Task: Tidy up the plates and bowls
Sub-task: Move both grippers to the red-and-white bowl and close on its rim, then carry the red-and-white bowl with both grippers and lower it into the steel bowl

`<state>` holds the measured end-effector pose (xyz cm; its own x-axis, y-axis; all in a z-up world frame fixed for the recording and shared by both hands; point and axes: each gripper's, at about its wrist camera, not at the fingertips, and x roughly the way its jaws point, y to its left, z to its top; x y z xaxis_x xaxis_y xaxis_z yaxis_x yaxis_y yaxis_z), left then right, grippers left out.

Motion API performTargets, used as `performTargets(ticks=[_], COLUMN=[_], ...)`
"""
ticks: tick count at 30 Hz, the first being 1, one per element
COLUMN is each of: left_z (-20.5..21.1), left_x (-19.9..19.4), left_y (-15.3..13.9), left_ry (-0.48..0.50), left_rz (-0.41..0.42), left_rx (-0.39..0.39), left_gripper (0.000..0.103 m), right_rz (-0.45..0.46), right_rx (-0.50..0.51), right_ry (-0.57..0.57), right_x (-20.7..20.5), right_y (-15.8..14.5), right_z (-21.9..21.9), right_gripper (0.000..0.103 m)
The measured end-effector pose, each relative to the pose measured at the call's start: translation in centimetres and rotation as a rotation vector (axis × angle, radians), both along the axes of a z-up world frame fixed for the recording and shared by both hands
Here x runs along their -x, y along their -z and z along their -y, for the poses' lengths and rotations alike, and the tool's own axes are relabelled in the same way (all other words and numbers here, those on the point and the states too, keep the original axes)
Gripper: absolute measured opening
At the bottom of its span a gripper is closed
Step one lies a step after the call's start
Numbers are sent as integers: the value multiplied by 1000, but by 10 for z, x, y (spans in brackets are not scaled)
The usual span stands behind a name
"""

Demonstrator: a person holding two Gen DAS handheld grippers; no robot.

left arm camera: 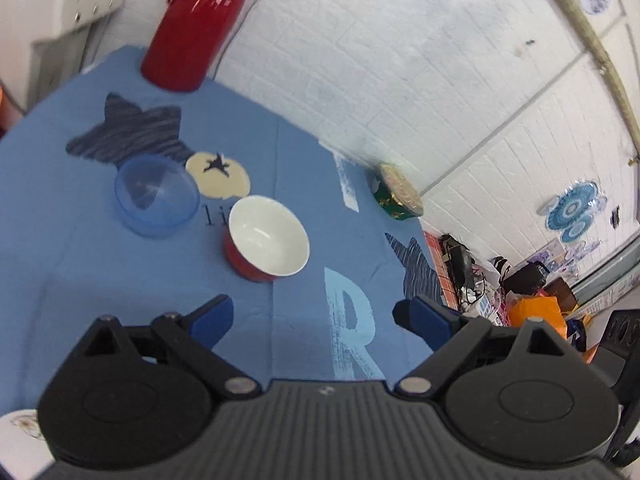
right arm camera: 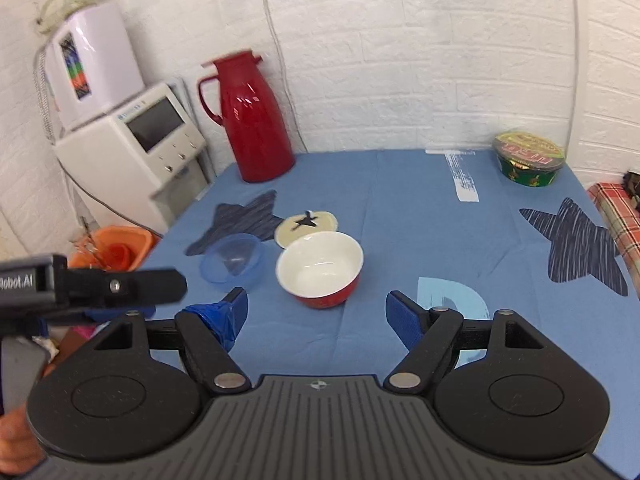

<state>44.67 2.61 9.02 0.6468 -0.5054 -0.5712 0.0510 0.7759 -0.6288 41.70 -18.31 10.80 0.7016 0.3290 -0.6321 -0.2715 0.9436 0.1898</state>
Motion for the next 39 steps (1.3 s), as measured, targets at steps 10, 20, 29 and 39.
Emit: performTargets(ticks=[10, 20, 29, 39], left_z=[1, 8, 17, 26], left_x=[-87, -114, -112, -115], left_y=[84, 103, 105, 93], left_ry=[-205, -316, -374, -246], left_rz=[-264, -314, -288, -230], left_rx=[65, -72, -118, -209], left_gripper=[91, 91, 83, 0], right_rz=[-155, -177, -183, -200], right_rx=[137, 139, 139, 26], right_ry=[88, 49, 9, -132], right_x=[-128, -174, -179, -153], right_y=[83, 116, 126, 124], right_z=[-15, -28, -34, -44], right_gripper=[62, 63, 61, 30])
